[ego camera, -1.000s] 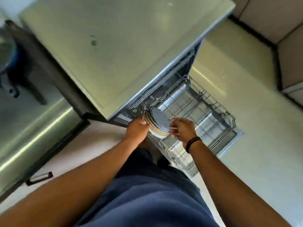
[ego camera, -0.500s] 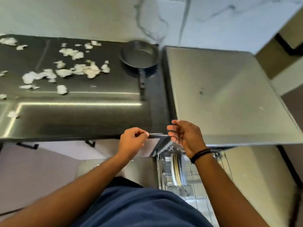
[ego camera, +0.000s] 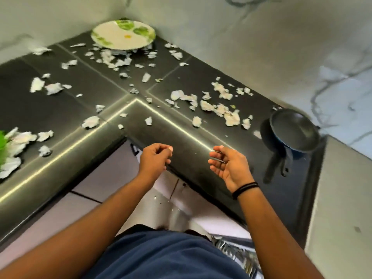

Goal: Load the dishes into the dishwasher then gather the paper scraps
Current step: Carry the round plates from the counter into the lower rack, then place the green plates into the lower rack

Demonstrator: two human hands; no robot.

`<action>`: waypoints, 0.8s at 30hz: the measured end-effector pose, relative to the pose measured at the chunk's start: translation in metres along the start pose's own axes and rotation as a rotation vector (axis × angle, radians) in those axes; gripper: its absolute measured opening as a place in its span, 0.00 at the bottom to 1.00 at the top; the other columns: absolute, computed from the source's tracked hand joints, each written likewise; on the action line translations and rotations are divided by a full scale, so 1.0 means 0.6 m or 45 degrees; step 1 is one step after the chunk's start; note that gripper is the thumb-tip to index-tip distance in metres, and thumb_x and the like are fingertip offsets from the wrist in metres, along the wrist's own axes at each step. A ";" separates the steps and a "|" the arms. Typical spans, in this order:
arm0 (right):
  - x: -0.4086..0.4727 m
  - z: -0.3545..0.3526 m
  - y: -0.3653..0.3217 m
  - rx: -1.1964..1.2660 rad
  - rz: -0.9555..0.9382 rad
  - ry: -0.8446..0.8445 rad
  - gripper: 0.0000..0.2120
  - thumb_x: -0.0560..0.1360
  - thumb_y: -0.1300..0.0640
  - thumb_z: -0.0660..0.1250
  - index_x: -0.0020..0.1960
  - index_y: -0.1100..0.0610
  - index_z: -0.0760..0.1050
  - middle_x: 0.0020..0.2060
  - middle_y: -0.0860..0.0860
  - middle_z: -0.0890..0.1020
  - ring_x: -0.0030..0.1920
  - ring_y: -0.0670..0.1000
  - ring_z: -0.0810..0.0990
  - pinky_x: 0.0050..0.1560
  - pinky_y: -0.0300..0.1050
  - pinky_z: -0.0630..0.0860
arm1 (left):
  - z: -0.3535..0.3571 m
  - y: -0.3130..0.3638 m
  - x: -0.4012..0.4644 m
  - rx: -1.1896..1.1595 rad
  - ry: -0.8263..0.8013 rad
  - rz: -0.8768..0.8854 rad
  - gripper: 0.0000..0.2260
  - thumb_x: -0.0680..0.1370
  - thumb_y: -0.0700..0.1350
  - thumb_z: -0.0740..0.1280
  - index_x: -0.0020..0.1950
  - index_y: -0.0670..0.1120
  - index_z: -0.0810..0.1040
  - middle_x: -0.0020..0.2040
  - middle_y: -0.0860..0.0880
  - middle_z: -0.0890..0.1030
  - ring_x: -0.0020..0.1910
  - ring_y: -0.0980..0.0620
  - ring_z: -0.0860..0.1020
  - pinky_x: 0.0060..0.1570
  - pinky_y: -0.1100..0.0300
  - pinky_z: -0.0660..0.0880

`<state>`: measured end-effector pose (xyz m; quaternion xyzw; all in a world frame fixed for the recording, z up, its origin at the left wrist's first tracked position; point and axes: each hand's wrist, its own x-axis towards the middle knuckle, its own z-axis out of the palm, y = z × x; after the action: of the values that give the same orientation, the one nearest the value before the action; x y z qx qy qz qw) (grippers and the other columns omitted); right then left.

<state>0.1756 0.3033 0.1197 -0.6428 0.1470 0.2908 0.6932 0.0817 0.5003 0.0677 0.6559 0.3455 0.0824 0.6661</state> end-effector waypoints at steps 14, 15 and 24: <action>0.114 0.299 -0.037 -0.327 0.111 -0.588 0.08 0.80 0.57 0.64 0.54 0.59 0.80 0.38 0.53 0.83 0.35 0.51 0.80 0.39 0.44 0.77 | -0.298 -0.020 -0.011 -0.398 0.925 -0.159 0.04 0.80 0.43 0.69 0.46 0.48 0.82 0.43 0.47 0.83 0.38 0.51 0.80 0.35 0.59 0.76; 0.118 0.320 -0.037 -0.346 0.118 -0.623 0.08 0.80 0.57 0.65 0.54 0.59 0.80 0.38 0.53 0.83 0.35 0.51 0.81 0.39 0.44 0.78 | -0.324 -0.025 -0.020 -0.450 1.006 -0.170 0.04 0.80 0.43 0.69 0.46 0.48 0.81 0.42 0.47 0.82 0.37 0.52 0.80 0.35 0.60 0.75; 0.108 0.559 -0.003 -0.585 0.171 -0.847 0.07 0.80 0.57 0.64 0.48 0.58 0.79 0.36 0.52 0.82 0.33 0.51 0.79 0.37 0.43 0.76 | -0.527 -0.105 -0.109 -0.774 1.528 -0.205 0.03 0.80 0.38 0.67 0.48 0.43 0.80 0.40 0.44 0.81 0.30 0.52 0.82 0.30 0.64 0.80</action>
<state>0.1707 0.6445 0.1275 -0.6409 -0.1123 0.5527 0.5207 -0.1687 0.7134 0.0637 0.2523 0.6648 0.4759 0.5177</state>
